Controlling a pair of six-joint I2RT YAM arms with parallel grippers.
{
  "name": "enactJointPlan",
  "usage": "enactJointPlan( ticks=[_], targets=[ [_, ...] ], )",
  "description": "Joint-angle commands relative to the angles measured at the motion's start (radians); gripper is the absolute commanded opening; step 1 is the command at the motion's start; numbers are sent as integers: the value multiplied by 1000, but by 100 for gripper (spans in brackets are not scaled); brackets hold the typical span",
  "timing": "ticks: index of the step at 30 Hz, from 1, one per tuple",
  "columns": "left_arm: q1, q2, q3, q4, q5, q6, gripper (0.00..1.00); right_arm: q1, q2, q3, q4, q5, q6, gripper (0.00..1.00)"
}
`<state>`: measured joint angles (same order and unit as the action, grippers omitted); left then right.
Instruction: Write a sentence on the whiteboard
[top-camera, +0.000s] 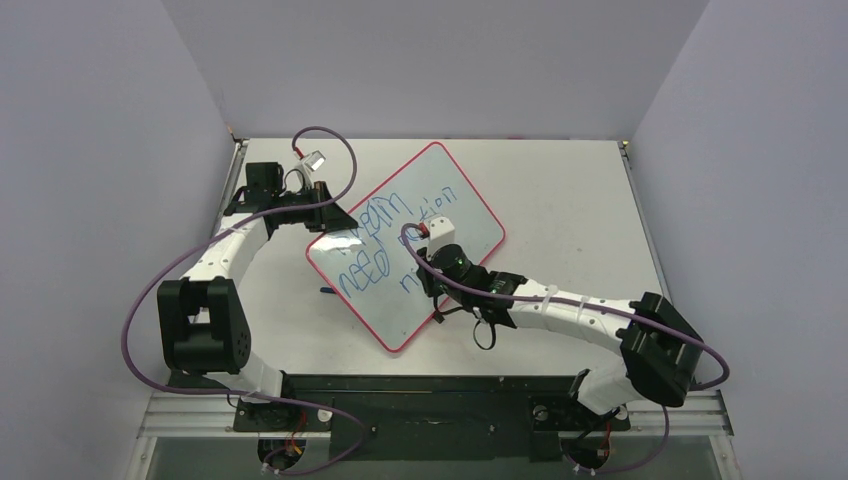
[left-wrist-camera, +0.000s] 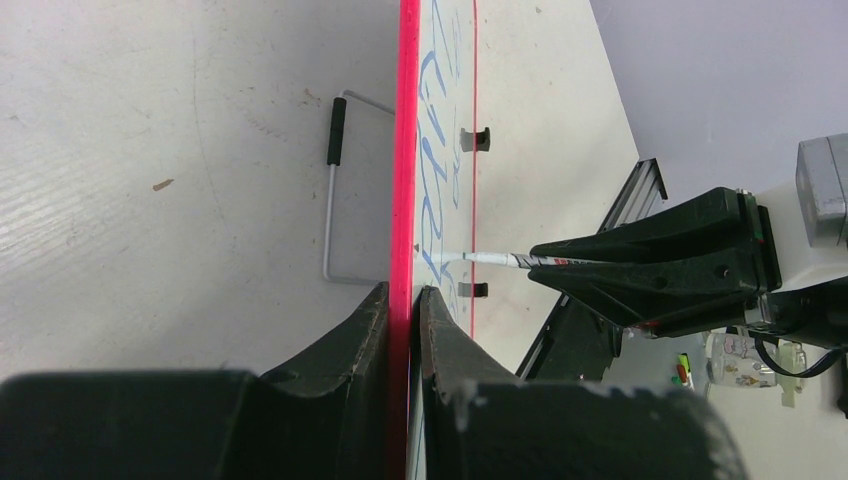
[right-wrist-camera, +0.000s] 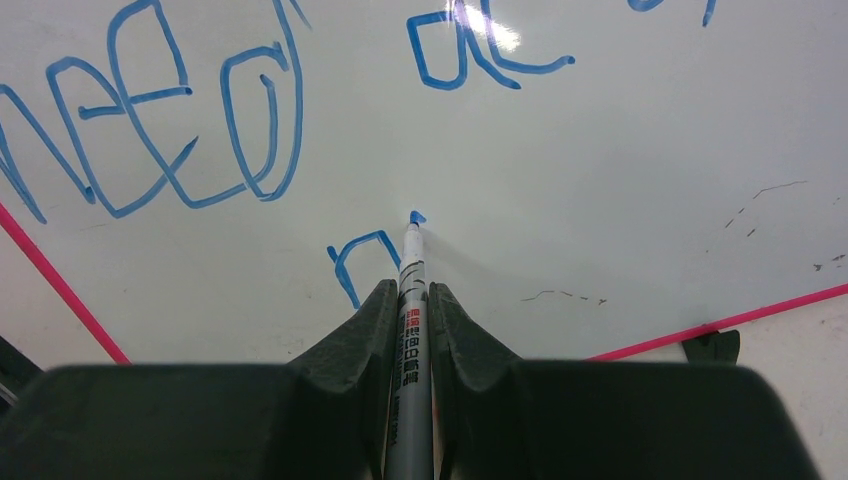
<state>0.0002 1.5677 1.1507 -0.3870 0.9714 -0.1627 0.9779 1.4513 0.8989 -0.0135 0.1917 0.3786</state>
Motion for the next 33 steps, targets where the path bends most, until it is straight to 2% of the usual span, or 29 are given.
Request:
enactJointPlan(
  ticks=[1, 16, 33],
  targets=[
    [-22, -34, 9, 5, -53, 68, 0, 14, -28, -46, 5, 5, 18, 0],
    [-23, -32, 11, 2, -53, 69, 0, -3, -61, -83, -10, 68, 29, 0],
    [-32, -30, 12, -7, -58, 77, 0, -24, 15, 69, -49, 76, -7, 0]
  ],
)
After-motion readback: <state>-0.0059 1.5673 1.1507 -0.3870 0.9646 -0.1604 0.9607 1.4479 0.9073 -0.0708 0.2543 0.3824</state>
